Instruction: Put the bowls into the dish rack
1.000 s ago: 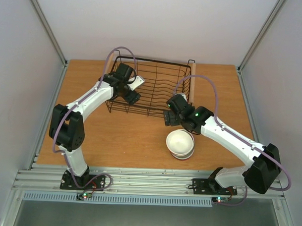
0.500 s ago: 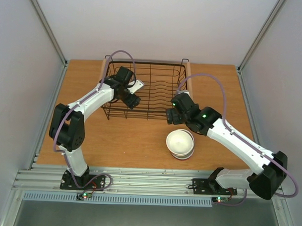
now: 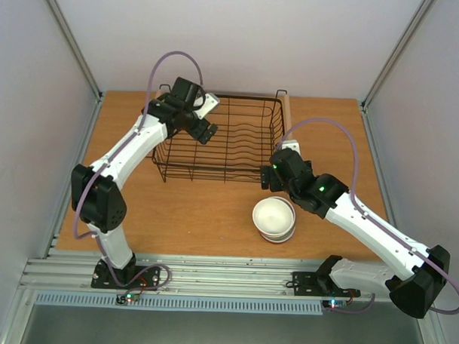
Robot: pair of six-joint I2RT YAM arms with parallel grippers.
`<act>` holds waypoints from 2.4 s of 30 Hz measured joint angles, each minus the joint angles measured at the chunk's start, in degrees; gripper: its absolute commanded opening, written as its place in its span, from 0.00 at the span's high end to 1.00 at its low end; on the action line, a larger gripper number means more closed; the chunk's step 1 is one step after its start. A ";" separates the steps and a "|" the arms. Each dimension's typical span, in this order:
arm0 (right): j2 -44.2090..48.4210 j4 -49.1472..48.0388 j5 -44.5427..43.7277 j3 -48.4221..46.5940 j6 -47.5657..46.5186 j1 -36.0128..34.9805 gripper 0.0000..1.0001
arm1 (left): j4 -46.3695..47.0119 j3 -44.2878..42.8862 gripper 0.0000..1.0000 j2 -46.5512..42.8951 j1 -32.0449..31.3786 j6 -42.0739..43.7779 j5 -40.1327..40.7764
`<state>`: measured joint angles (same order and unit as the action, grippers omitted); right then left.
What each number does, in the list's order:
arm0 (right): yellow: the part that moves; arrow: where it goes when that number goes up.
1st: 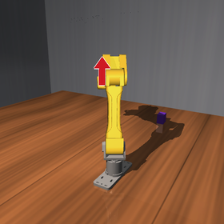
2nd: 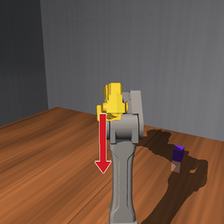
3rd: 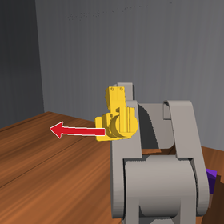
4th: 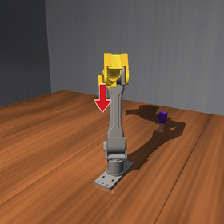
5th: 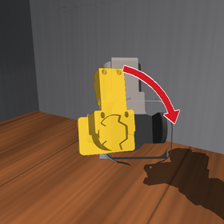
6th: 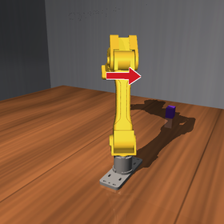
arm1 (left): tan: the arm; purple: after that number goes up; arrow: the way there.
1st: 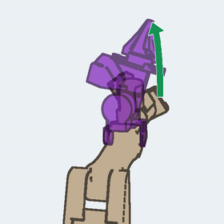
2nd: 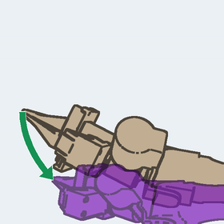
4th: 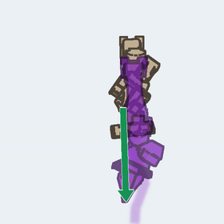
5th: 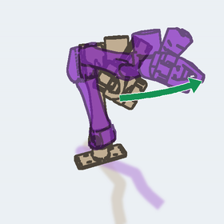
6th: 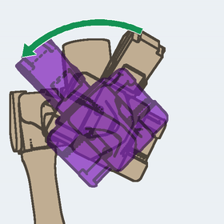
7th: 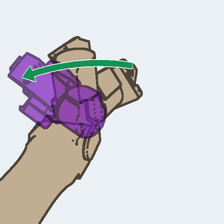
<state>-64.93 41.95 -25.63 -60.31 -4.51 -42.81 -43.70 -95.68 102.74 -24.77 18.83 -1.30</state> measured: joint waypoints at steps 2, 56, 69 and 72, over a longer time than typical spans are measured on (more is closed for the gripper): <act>0.02 0.00 -1.46 0.35 0.44 0.00 0.02 | -1.90 -2.58 0.01 -1.31 0.00 -0.26 -1.70; 12.68 24.39 -9.44 1.53 18.40 4.98 0.09 | -16.35 -2.95 0.49 2.47 -37.38 -11.50 -4.70; 12.66 23.96 -9.42 2.12 19.17 4.98 0.09 | -16.79 -2.95 0.57 3.45 -37.51 -11.37 -3.23; 12.66 23.76 -9.42 2.21 19.21 4.98 0.09 | -16.90 -2.89 0.61 3.61 -37.51 -11.37 -3.06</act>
<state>-52.27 65.71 -35.05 -58.11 14.70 -37.82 -60.60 -98.56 106.34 -62.28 7.46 -4.36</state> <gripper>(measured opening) 0.908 0.422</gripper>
